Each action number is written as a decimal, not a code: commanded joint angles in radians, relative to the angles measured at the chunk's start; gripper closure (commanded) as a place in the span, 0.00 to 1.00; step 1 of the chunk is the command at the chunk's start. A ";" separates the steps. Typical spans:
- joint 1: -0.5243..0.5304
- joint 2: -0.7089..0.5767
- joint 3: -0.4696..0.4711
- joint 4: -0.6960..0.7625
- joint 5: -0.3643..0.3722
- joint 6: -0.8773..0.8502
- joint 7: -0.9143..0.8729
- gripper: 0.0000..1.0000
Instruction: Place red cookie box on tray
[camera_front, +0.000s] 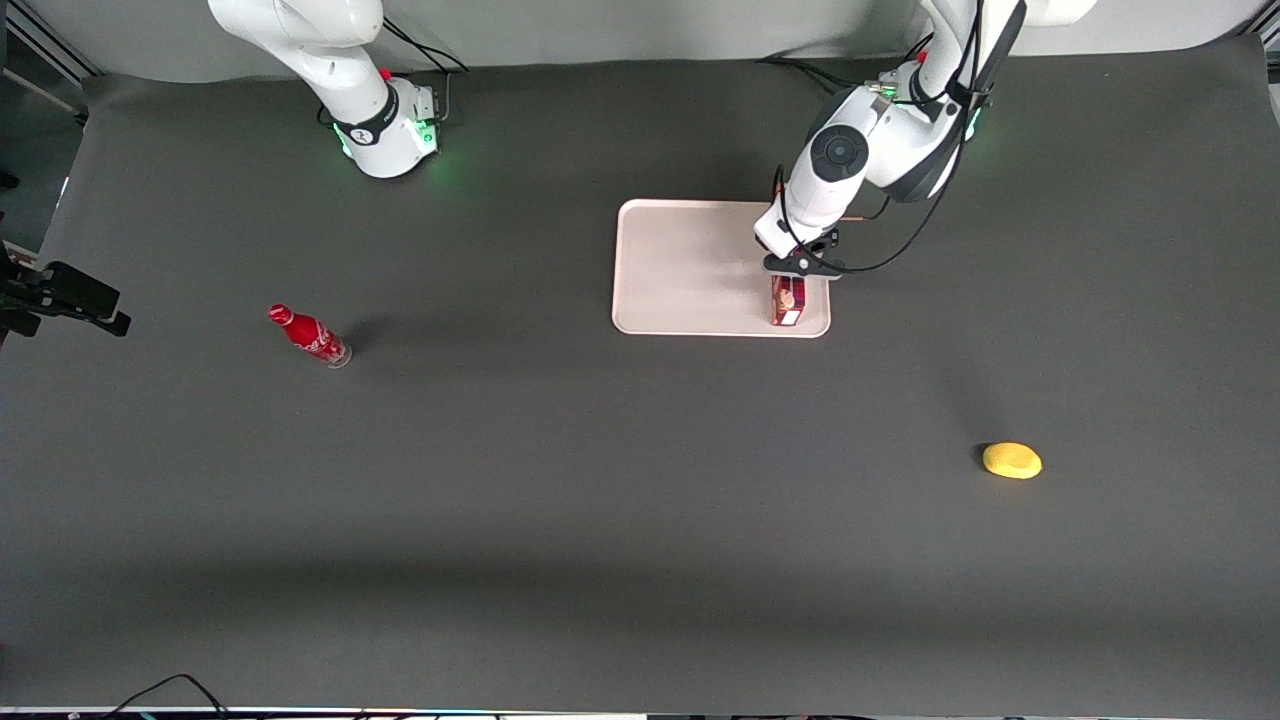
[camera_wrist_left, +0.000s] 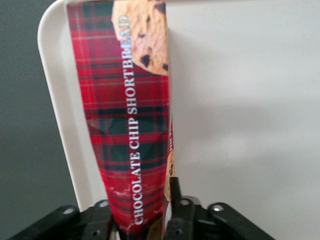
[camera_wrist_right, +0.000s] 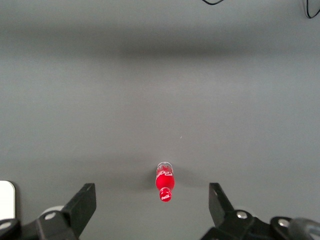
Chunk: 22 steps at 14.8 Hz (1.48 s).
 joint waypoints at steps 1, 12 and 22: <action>-0.002 0.018 0.005 0.010 -0.003 0.008 -0.008 0.00; 0.006 -0.103 0.080 0.189 0.000 -0.335 0.018 0.00; 0.006 -0.130 0.470 0.825 0.203 -0.883 0.297 0.00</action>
